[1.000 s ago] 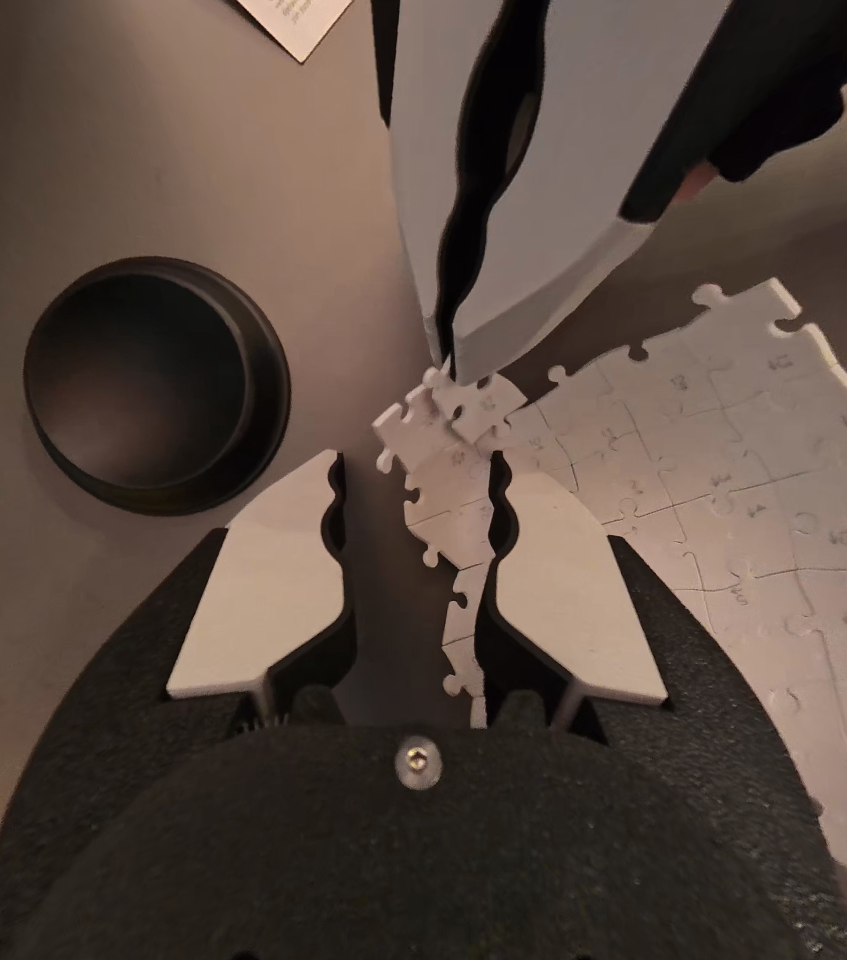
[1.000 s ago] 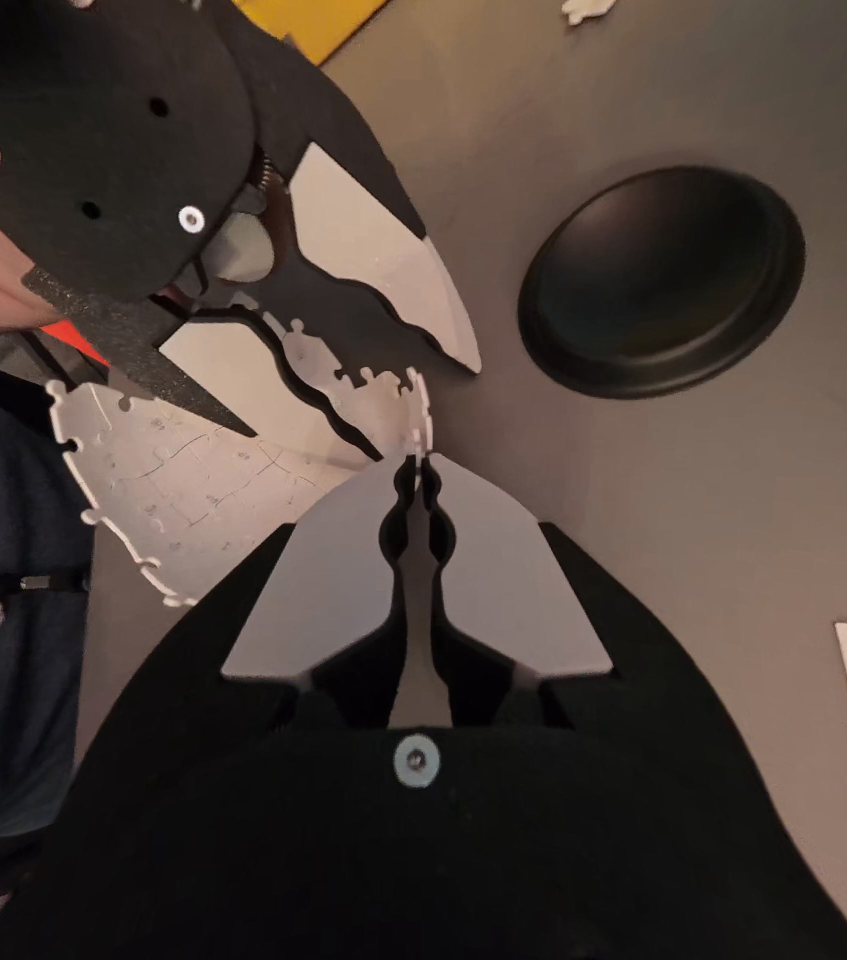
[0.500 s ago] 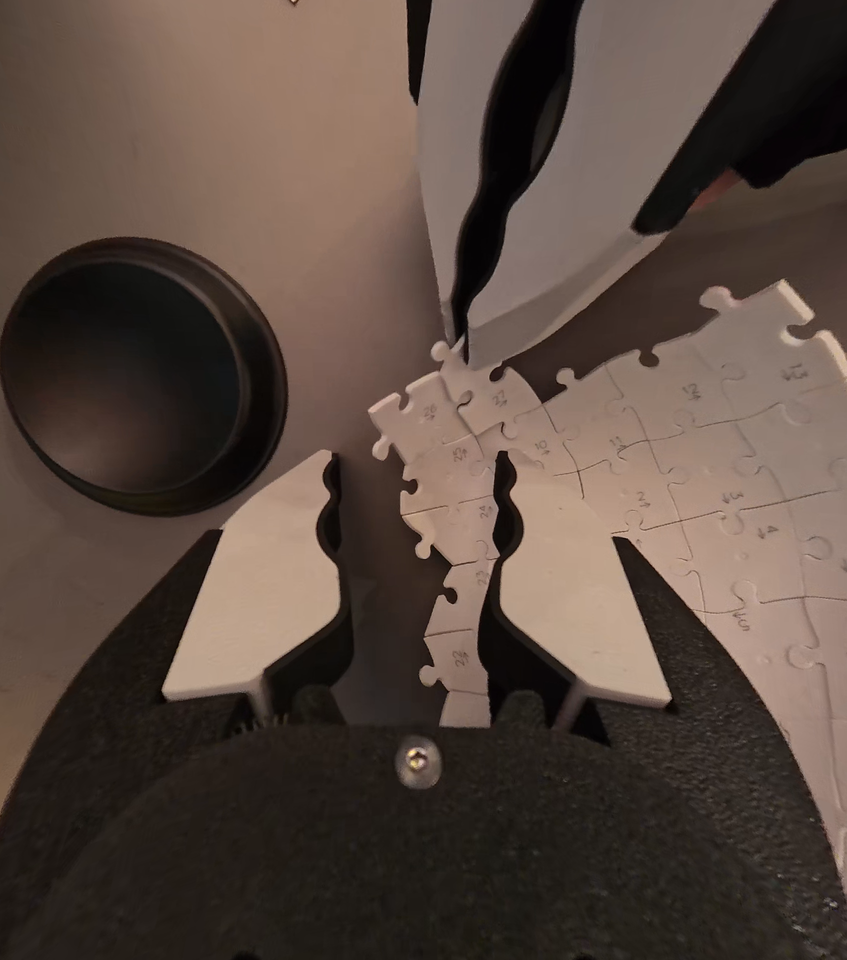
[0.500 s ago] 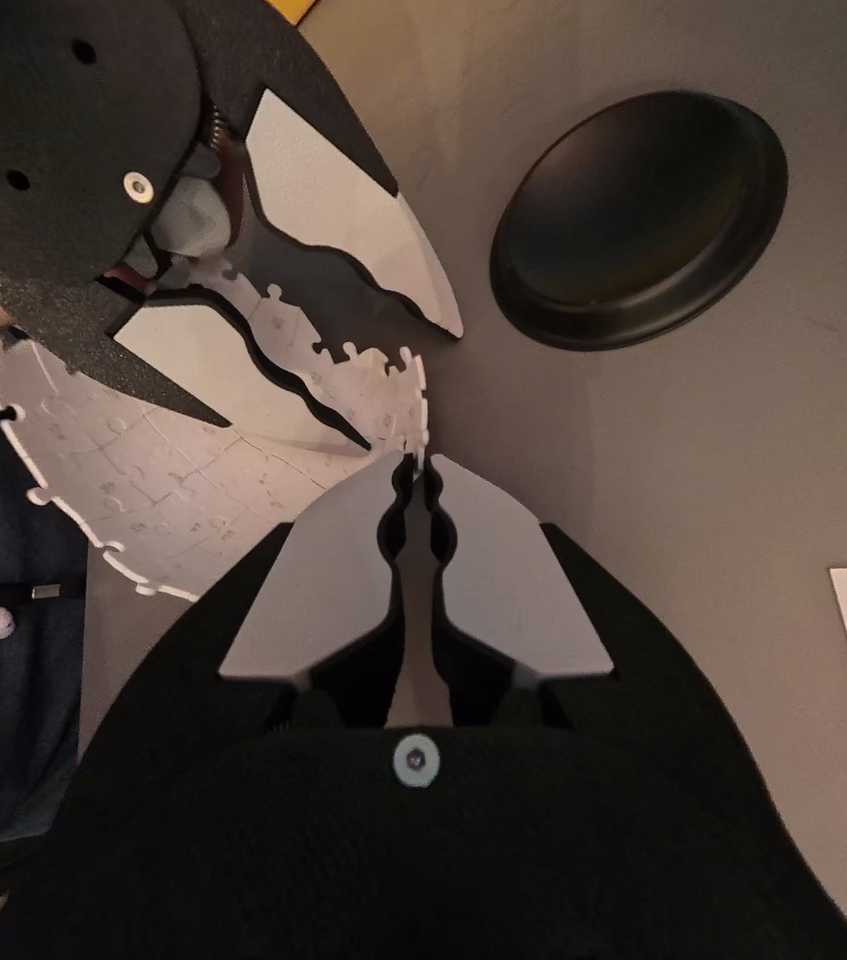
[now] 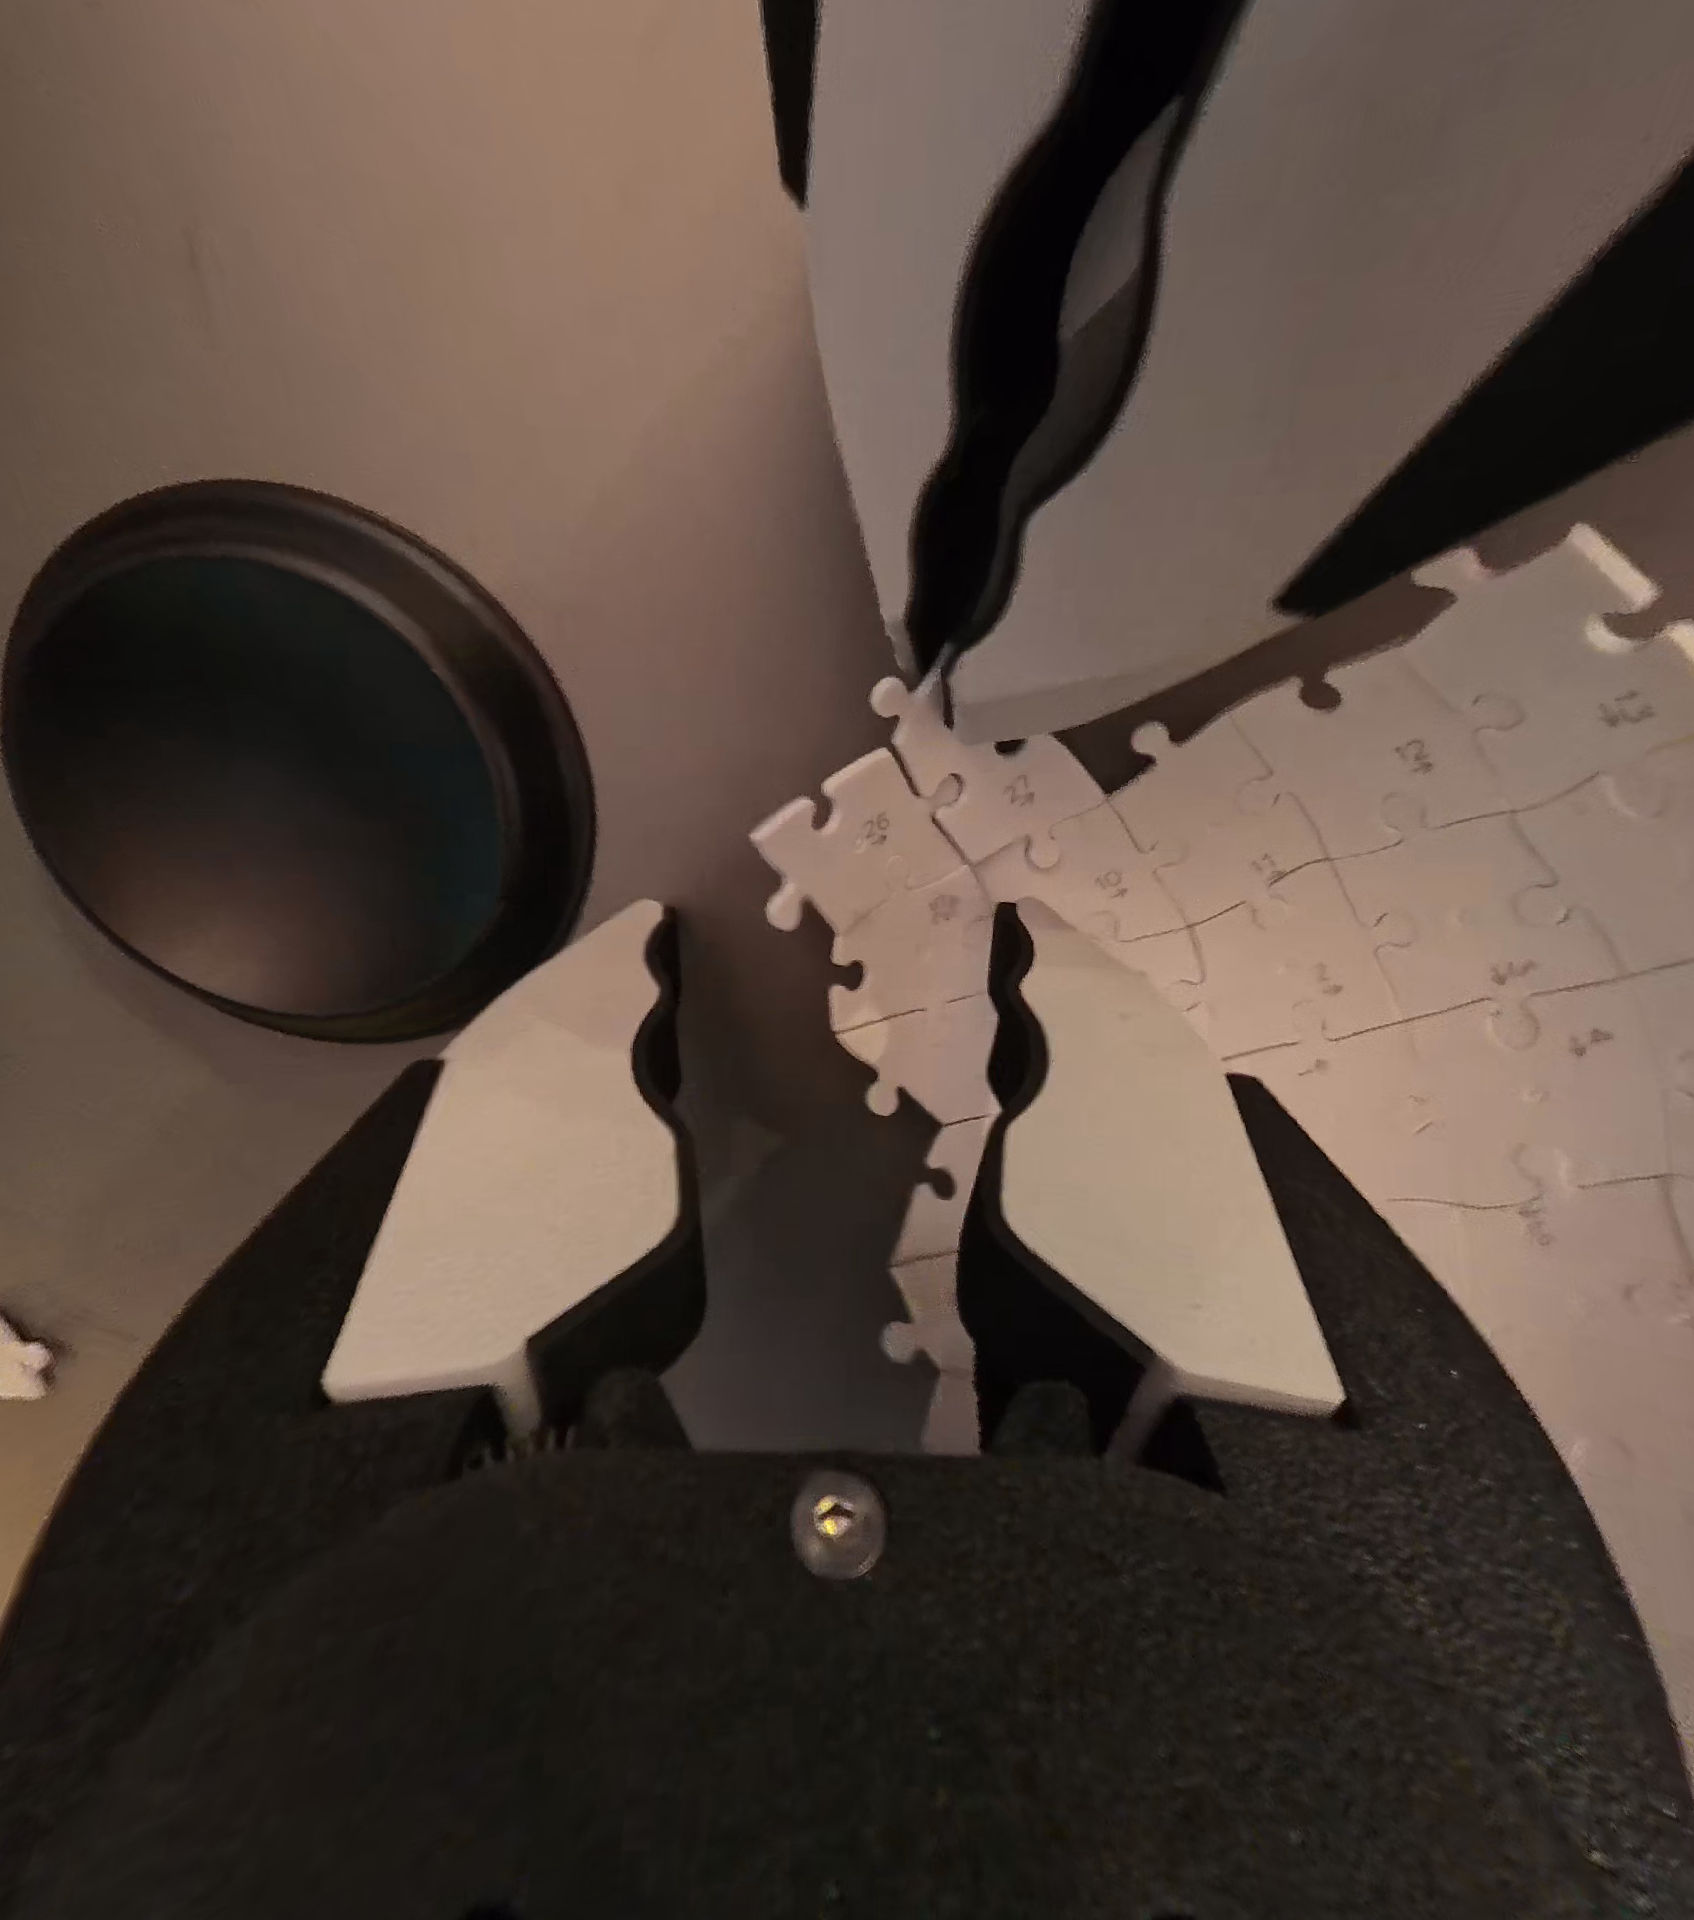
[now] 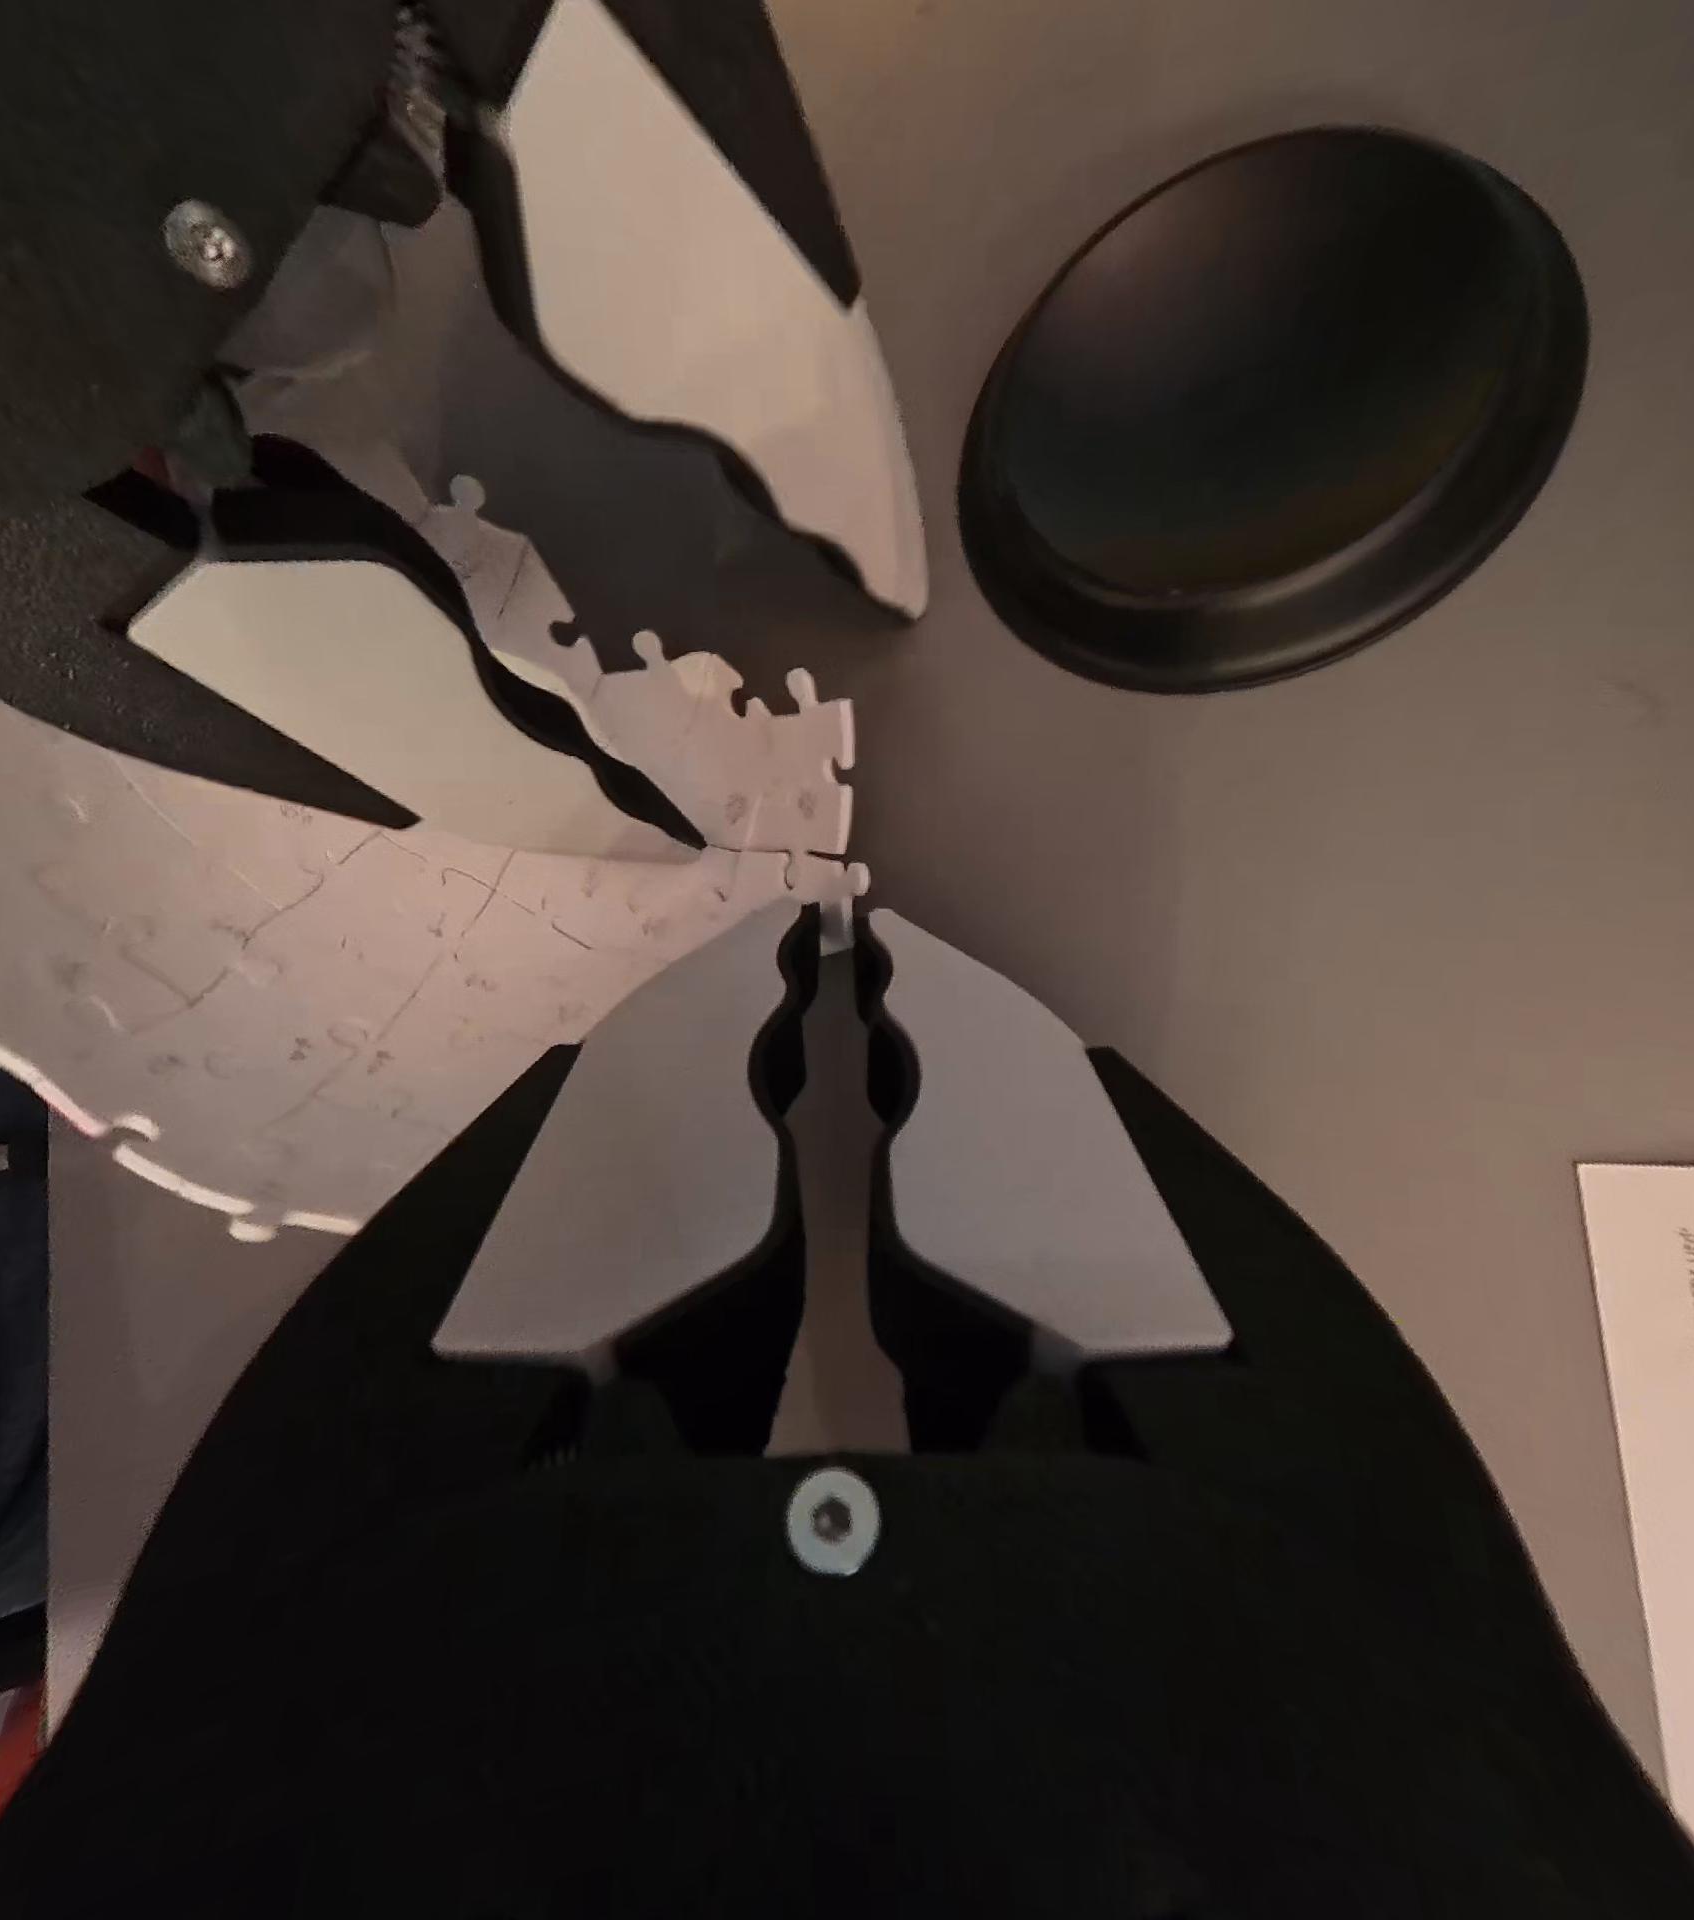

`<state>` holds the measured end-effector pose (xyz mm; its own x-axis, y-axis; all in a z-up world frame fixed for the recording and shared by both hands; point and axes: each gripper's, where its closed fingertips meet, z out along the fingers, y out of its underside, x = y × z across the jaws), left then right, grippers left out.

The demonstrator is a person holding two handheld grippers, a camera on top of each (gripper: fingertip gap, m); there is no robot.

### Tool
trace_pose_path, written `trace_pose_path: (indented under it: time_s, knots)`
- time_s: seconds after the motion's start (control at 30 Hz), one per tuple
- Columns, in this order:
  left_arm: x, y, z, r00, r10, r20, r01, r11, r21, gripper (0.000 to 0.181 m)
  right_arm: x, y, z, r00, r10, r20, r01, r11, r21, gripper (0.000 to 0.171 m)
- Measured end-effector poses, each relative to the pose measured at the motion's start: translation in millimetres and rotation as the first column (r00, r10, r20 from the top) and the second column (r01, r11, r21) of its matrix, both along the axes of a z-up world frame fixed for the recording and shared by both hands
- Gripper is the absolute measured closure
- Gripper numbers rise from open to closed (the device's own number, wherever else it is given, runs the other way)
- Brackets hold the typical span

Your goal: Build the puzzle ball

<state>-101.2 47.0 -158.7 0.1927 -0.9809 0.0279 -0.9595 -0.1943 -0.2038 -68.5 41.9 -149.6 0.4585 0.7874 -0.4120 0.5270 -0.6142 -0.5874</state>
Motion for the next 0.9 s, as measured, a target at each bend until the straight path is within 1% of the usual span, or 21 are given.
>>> trace_pose_path:
  time_s: [0.03, 0.23, 0.37, 0.67, 0.8, 0.9]
  knots:
    - [-1, 4, 0, 1.000, 0.009, -0.008, -0.009, 1.000, 0.008, 0.118, -1, 0, 1, 1.000, 0.002, -0.001, -0.002, 1.000, 0.002, 0.164]
    - [4, 15, -1, 0.999, 0.036, -0.002, -0.035, 0.999, 0.034, 0.101, -1, 1, 0, 1.000, -0.001, 0.000, 0.001, 1.000, 0.004, 0.164]
    - [6, 17, -1, 0.999, 0.035, -0.018, -0.034, 0.999, 0.042, 0.099, 0, 2, -1, 1.000, -0.012, -0.019, 0.012, 1.000, -0.010, 0.164]
    - [6, 16, 0, 0.999, 0.033, -0.032, -0.031, 0.998, 0.063, 0.101, -1, 4, -1, 0.997, -0.044, -0.068, 0.041, 0.998, -0.045, 0.162]
    - [7, 15, -1, 0.999, 0.045, -0.027, -0.044, 0.998, 0.038, 0.101, -2, 1, 3, 0.994, -0.036, -0.106, 0.027, 0.996, -0.088, 0.153]
    - [8, 14, -1, 0.999, 0.046, -0.021, -0.045, 0.998, 0.037, 0.101, -3, 0, 4, 0.994, -0.002, -0.113, -0.004, 0.998, -0.057, 0.147]
